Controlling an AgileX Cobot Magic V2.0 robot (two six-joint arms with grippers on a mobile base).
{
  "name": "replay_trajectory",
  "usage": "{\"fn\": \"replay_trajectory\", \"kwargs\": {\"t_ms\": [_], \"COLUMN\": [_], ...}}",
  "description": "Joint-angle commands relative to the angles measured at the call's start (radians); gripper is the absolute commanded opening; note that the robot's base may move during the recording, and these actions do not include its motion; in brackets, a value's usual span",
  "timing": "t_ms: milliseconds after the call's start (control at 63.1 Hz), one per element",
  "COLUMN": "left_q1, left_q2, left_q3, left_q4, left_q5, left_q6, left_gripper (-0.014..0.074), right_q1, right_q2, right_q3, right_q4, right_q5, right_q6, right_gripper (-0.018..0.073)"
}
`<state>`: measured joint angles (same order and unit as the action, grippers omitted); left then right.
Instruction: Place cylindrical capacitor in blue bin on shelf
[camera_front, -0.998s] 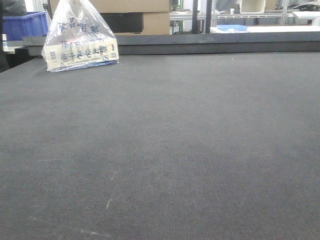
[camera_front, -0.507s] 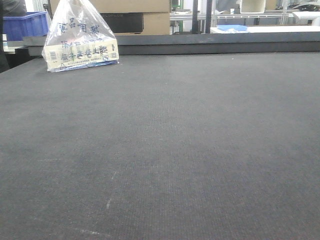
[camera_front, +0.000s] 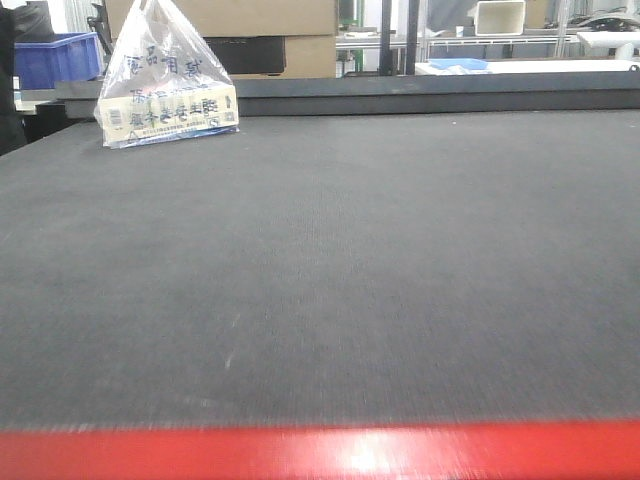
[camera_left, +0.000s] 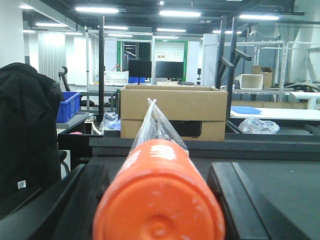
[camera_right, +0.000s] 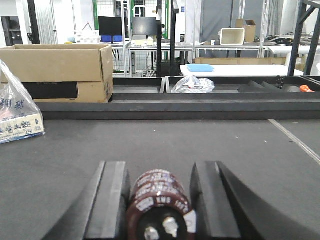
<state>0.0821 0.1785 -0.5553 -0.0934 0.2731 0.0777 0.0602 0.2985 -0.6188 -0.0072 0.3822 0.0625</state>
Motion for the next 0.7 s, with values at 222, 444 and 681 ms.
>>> {"fn": "replay_trajectory", "kwargs": {"t_ms": [222, 444, 681], "left_q1": [-0.004, -0.004, -0.004], "left_q2": [-0.007, -0.006, -0.006], "left_q3": [-0.003, -0.003, -0.003], "left_q4": [-0.009, -0.009, -0.009], "left_q5": [-0.017, -0.019, -0.019], "left_q6": [0.0, 0.0, 0.0], "left_gripper": [-0.0111, -0.0111, -0.0111], "right_q1": [0.001, 0.001, 0.001], "right_q2": [-0.005, -0.005, -0.005], "right_q3": [0.003, 0.003, 0.003], "right_q4": [-0.008, -0.008, -0.008], "right_q5": [-0.016, -0.016, -0.016], "right_q6": [-0.004, -0.004, -0.004], "right_gripper": [-0.0163, -0.0163, -0.0163]}}
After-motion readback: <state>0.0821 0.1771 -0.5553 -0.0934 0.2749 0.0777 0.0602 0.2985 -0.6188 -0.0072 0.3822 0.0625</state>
